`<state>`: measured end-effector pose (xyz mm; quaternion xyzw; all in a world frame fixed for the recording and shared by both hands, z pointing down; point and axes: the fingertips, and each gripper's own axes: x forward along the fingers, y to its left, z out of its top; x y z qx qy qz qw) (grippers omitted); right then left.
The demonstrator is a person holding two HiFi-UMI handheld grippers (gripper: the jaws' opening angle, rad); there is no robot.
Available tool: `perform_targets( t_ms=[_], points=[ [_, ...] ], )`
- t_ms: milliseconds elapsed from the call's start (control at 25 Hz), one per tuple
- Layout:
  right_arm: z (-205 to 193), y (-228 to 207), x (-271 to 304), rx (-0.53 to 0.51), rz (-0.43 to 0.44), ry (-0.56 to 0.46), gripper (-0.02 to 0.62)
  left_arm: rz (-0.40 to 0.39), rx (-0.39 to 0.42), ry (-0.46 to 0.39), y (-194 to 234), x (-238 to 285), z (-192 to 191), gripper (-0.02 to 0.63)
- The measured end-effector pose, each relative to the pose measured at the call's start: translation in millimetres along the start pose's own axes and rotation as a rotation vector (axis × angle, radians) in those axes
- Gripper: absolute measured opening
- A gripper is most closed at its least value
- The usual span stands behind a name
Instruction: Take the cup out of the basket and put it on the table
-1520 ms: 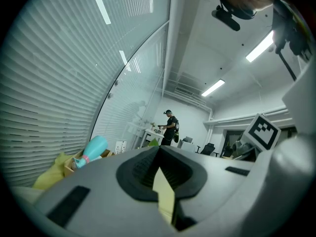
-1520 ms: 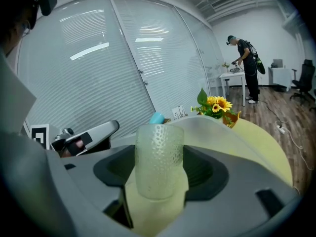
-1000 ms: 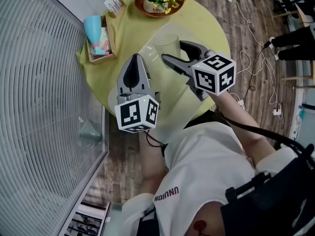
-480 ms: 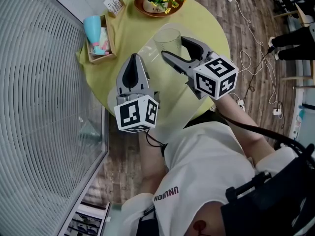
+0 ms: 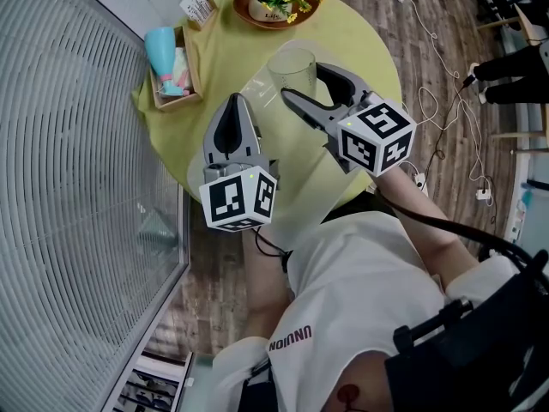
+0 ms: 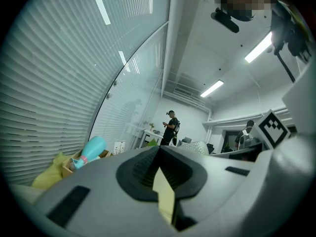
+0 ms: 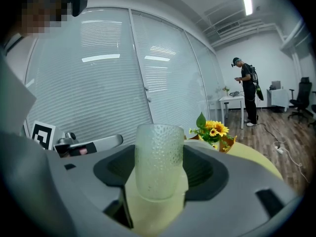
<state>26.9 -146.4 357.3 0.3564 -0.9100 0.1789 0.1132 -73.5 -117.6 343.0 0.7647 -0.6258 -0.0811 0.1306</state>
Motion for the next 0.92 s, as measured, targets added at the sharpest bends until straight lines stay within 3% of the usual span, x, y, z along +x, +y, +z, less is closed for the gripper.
perform_targets(
  t_ms=[920],
  points=[
    [1.8,-2.3,-0.4,0.000,-0.016,-0.017,0.316,-0.003,0.007,0.003,-2.8,0.7,-0.7,0.014]
  ],
)
